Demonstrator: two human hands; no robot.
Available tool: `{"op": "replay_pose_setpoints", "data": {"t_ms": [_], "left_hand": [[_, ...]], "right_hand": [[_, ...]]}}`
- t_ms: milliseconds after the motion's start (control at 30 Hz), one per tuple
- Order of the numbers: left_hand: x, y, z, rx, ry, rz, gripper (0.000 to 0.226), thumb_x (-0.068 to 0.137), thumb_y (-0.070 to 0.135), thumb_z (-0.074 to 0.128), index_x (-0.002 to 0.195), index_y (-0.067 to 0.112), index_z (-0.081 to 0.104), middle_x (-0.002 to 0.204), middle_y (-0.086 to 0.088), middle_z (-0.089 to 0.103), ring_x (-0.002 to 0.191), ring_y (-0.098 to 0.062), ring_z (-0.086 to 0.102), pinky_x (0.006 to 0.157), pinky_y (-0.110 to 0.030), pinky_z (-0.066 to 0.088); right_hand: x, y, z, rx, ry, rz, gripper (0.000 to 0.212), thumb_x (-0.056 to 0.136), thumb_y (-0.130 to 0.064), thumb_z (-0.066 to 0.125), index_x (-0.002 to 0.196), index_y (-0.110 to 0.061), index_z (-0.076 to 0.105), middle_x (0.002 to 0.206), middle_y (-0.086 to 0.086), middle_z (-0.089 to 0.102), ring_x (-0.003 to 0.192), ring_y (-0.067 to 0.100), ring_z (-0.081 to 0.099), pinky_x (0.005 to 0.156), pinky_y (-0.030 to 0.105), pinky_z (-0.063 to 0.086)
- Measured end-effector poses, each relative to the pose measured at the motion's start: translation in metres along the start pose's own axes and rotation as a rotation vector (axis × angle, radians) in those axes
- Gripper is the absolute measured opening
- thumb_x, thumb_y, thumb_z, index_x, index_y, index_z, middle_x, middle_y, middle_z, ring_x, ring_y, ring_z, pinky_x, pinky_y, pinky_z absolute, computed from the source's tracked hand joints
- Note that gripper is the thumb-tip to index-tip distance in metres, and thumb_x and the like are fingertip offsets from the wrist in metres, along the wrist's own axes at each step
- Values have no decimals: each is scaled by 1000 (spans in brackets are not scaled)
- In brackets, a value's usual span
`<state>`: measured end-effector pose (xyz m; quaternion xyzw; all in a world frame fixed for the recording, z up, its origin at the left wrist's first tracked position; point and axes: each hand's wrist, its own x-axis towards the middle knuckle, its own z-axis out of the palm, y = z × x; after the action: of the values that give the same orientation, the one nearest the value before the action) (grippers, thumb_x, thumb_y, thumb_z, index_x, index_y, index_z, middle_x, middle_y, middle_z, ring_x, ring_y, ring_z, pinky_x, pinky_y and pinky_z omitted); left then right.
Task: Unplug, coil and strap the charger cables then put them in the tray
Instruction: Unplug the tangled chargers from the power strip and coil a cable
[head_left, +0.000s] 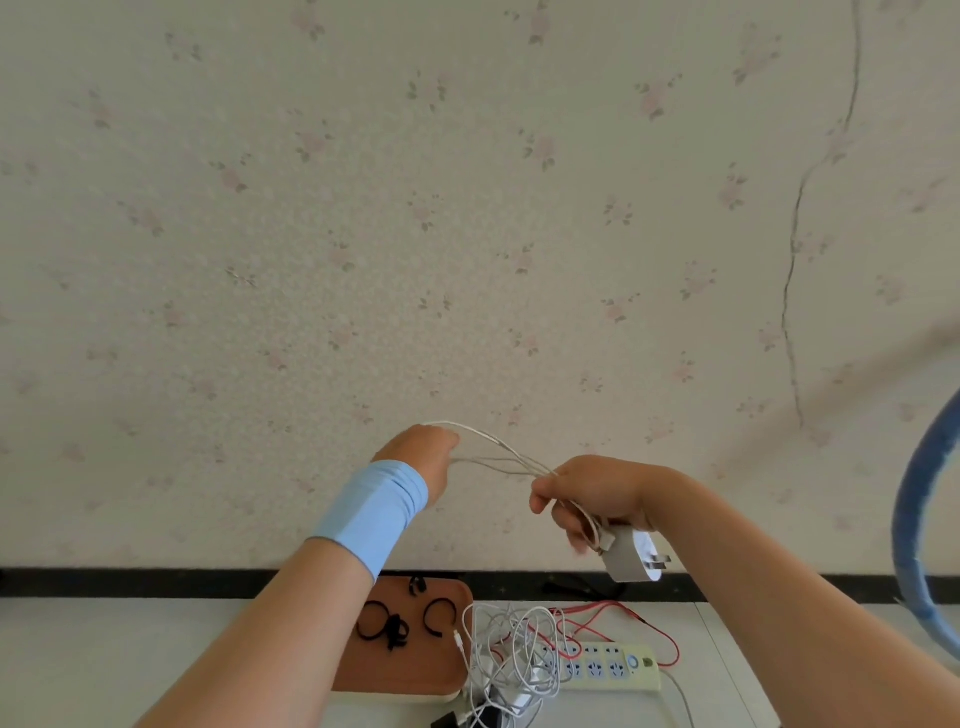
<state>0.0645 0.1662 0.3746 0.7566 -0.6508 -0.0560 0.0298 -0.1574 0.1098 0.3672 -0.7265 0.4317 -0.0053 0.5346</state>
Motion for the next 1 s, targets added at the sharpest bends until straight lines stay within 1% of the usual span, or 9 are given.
{"op": "replay_pose_setpoints", "data": {"t_ms": [100, 267, 367, 433, 533, 600, 767, 867, 1000], "left_hand": [[-16, 14, -1, -77, 1, 129, 39, 99, 21, 51, 138, 18, 54, 134, -10, 60, 119, -26, 59, 101, -36, 47], [-30, 27, -12, -449, 481, 406, 27, 91, 22, 65, 118, 25, 70, 110, 10, 71, 88, 1, 63, 84, -6, 47], [-27, 26, -5, -436, 307, 378, 56, 89, 28, 68, 141, 33, 48, 146, 12, 47, 132, -6, 44, 107, -12, 28], [-22, 23, 5, -372, 78, 289, 54, 93, 27, 62, 143, 35, 44, 149, 9, 45, 136, -13, 43, 112, -27, 33], [-15, 20, 11, -474, -102, 204, 25, 100, 15, 47, 116, 25, 63, 104, 4, 71, 96, -13, 67, 96, -38, 51], [-13, 20, 12, -606, -180, 167, 24, 100, 9, 41, 103, 19, 63, 84, 1, 68, 76, -16, 65, 91, -40, 55], [-12, 28, 14, -1003, -336, 83, 16, 101, 14, 43, 107, 10, 58, 91, -7, 72, 86, -24, 71, 88, -35, 54], [-13, 25, 9, -1044, -353, 56, 20, 101, 27, 52, 105, 10, 61, 78, -3, 65, 68, -19, 66, 84, -37, 59], [-10, 16, -1, -1008, -299, -33, 29, 98, 37, 55, 92, 11, 65, 63, 3, 46, 48, -9, 46, 69, -34, 60]], "right_hand": [[8, 9, -5, 43, 112, 31, 30, 108, -31, 40, 99, -10, 60, 54, -1, 43, 47, 16, 46, 52, 27, 40], [9, 12, -7, 80, 51, 85, 30, 107, -34, 41, 95, -12, 57, 56, -2, 37, 46, 15, 36, 50, 27, 35], [5, 1, 0, 76, -59, -2, 31, 108, -36, 41, 95, -13, 57, 58, -1, 32, 48, 15, 31, 49, 27, 37], [2, -7, 5, 76, -66, -72, 34, 108, -38, 42, 98, -12, 61, 58, 0, 32, 48, 14, 31, 48, 25, 39], [2, -8, 6, -14, 68, -163, 36, 102, -41, 54, 99, -11, 72, 55, 1, 39, 45, 16, 38, 52, 28, 39], [4, -6, 5, -12, 145, -190, 33, 100, -41, 59, 92, -13, 76, 52, 1, 42, 43, 17, 40, 53, 30, 37], [4, -9, 4, 8, 221, -224, 35, 105, -36, 51, 89, -10, 68, 47, 0, 43, 42, 16, 51, 52, 27, 42], [2, -9, 3, 19, 241, -229, 34, 106, -37, 49, 92, -10, 66, 48, 2, 41, 47, 18, 61, 49, 26, 42], [-1, -11, -2, 62, 209, -217, 34, 104, -38, 53, 92, -10, 67, 54, -2, 39, 43, 13, 37, 48, 25, 40]]}}
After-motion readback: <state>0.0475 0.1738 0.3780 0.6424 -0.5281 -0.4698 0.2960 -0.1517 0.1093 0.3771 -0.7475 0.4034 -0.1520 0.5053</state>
